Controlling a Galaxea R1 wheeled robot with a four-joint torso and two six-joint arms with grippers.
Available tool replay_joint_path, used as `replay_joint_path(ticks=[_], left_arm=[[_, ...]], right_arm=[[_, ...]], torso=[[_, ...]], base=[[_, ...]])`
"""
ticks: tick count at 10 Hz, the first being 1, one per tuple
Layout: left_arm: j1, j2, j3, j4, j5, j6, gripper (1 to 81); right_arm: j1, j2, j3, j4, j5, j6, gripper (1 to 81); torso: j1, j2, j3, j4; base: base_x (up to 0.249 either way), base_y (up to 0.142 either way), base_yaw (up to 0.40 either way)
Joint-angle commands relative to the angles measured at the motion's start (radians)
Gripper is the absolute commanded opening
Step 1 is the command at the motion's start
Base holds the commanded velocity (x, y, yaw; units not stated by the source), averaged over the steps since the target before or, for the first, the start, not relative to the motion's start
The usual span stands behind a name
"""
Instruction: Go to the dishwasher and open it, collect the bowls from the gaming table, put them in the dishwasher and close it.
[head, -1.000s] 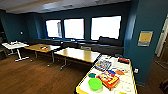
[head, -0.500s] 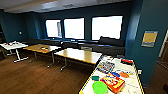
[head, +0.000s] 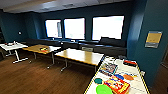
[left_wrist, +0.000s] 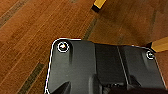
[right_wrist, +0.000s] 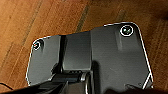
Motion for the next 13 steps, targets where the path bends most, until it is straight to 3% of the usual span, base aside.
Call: replay_joint_path(ticks=[1,6,13], left_arm=[[-0.062,-0.003,-0.003,0.002,0.039,0.003,81.1],[-0.062,-0.003,-0.003,0.000,0.039,0.003,81.1],[-0.061,-0.005,-0.003,0.002,0.042,0.001,81.1]], right_arm=[[0.059,-0.002,0.005,-0.003,-0.045,0.001,81.1],[0.059,-0.002,0.005,-0.003,-0.045,0.001,81.1],[0.059,-0.002,0.003,-0.004,-0.045,0.001,81.1]], torso=[[0.000,0.000,0.000,0.000],[0.000,0.000,0.000,0.000],[0.000,0.000,0.000,0.000]], base=[[0.136,0.075,0.000],[0.125,0.044,0.000],[0.009,0.000,0.000]])
